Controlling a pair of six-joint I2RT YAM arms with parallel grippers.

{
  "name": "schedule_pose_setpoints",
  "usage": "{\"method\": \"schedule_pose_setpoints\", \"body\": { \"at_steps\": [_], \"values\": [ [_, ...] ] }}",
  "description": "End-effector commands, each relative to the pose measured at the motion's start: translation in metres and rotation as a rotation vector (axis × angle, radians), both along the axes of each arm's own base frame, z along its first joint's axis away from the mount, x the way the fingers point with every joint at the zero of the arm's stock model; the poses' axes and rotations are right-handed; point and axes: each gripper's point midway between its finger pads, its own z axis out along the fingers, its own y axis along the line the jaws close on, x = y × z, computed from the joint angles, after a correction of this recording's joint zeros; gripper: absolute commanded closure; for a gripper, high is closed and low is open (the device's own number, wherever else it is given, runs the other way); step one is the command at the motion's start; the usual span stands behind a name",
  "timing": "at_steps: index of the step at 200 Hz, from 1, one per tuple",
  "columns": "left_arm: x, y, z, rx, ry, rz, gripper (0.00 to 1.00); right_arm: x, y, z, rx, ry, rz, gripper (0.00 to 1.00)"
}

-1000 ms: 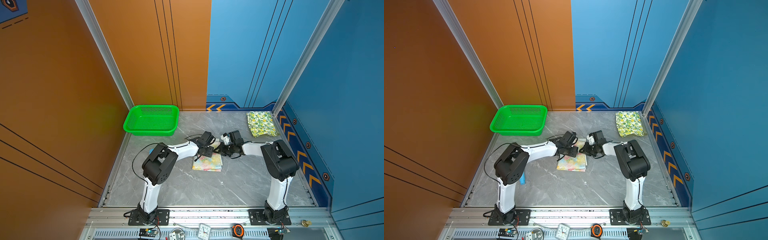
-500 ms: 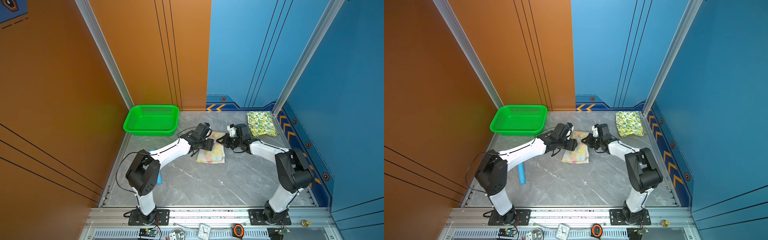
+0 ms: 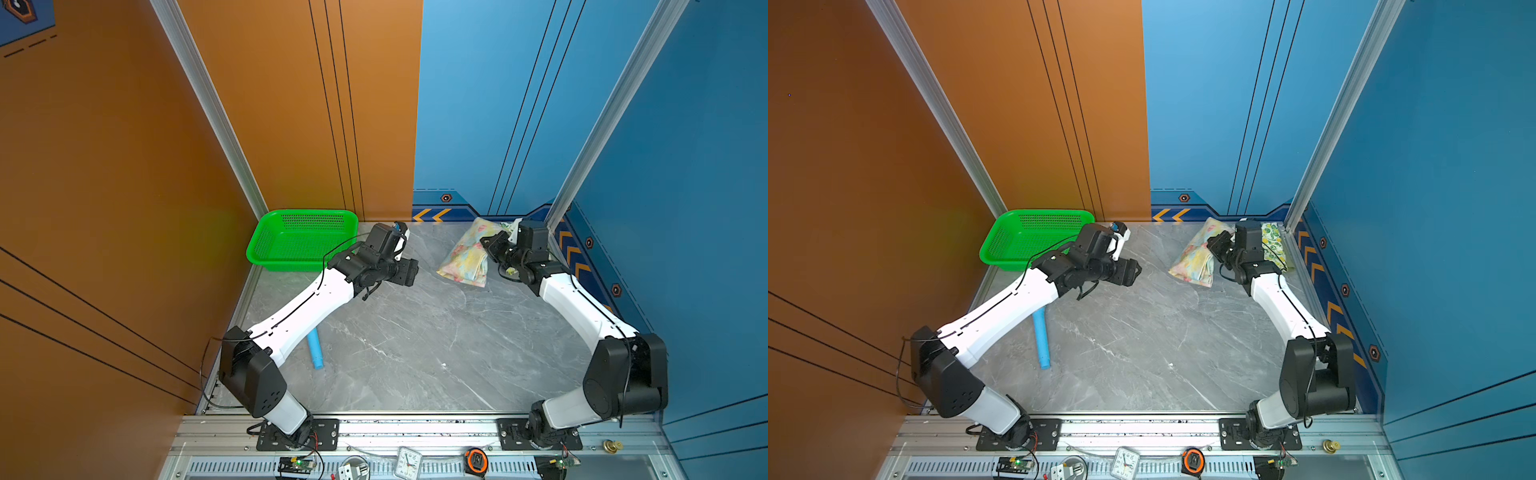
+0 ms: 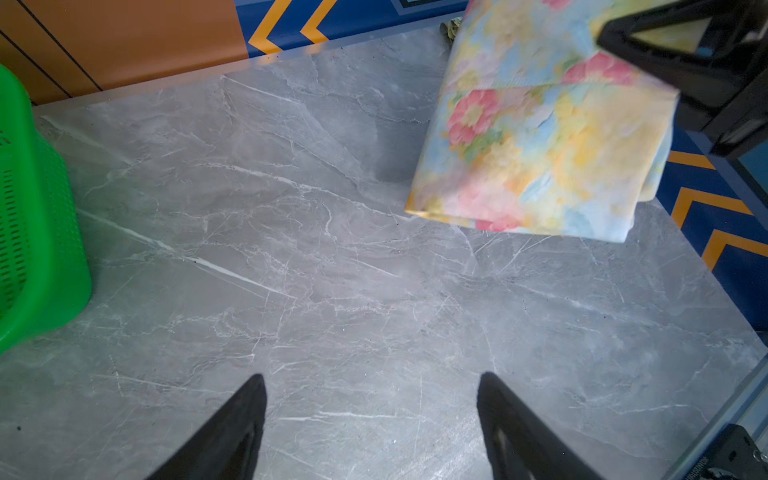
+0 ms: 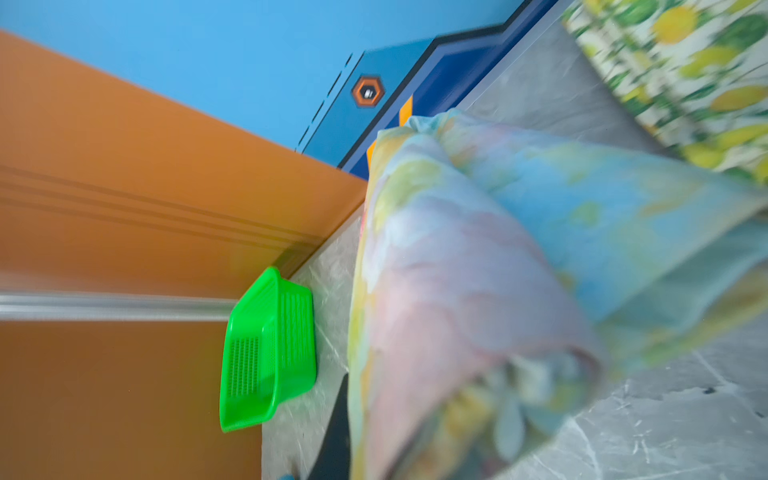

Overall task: Fold and stack skirts
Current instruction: Pick up the skirt from the center of the table, then place the skirt among several skirts.

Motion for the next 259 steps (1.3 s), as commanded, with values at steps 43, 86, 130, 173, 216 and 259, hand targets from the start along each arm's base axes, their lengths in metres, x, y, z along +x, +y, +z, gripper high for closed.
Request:
{"method": "schedule_pose_setpoints", "body": {
  "at_steps": [43, 86, 130, 173, 216, 259],
  "values": [
    [-0.019, -0.008, -0.024, 0.089, 0.007, -0.101, 0.07, 0.026, -0.098, 0.066, 0.095, -0.157, -0.524, 1.0],
    [-0.025, -0.015, -0.027, 0.04, 0.012, -0.142, 0.02, 0.054, -0.142, 0.054, 0.196, -0.184, -0.737, 1.0],
    [-0.027, -0.019, -0.034, 0.025, 0.039, -0.167, 0.02, 0.089, -0.182, 0.029, 0.259, -0.164, -0.858, 1.0],
    [-0.021, -0.018, -0.04, -0.002, 0.072, -0.158, 0.02, 0.123, -0.208, 0.019, 0.305, -0.169, -0.911, 1.0],
    [-0.012, -0.016, -0.046, -0.045, 0.113, -0.141, 0.02, 0.156, -0.223, -0.01, 0.33, -0.116, -0.922, 1.0],
    [-0.009, -0.016, -0.049, -0.054, 0.127, -0.135, 0.02, 0.154, -0.23, -0.072, 0.336, 0.017, -0.913, 1.0]
  ]
}}
